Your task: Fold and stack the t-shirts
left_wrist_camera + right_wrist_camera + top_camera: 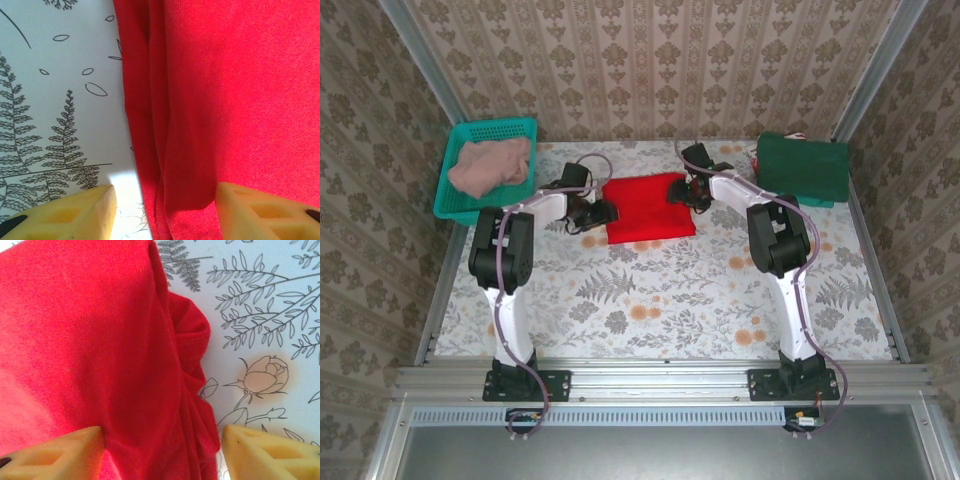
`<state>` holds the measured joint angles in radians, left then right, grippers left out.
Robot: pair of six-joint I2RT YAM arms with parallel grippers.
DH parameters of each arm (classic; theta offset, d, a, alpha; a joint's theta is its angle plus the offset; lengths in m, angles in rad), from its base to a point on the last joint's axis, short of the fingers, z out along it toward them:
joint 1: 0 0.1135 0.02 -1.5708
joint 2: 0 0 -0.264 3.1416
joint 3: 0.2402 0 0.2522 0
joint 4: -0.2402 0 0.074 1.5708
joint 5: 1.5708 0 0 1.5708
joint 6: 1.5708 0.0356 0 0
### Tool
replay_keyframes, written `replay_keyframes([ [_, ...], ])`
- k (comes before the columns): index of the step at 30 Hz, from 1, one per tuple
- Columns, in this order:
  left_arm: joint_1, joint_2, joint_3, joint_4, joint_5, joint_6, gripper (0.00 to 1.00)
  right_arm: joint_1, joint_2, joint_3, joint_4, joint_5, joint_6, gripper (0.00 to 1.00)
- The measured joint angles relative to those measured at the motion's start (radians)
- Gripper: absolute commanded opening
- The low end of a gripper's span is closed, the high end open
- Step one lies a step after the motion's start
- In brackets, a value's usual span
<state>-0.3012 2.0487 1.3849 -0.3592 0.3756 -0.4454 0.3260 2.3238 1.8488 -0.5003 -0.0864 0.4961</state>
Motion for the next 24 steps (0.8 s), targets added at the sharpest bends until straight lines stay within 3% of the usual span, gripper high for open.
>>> replay_keyframes([
  [6, 0.001, 0.012, 0.015, 0.0, 0.009, -0.004, 0.54, 0.01, 0.018, 0.019, -0.005, -0.013, 0.005, 0.55],
  [10, 0.001, 0.021, 0.031, -0.015, 0.01, -0.004, 0.53, 0.011, 0.025, 0.023, 0.012, -0.047, 0.029, 0.44],
  [19, 0.001, 0.036, 0.061, -0.047, 0.026, -0.003, 0.51, 0.027, 0.011, 0.008, 0.031, -0.053, 0.016, 0.07],
  [24, 0.018, 0.029, 0.039, -0.033, 0.048, -0.003, 0.51, 0.029, -0.062, 0.007, -0.059, 0.013, -0.06, 0.0],
])
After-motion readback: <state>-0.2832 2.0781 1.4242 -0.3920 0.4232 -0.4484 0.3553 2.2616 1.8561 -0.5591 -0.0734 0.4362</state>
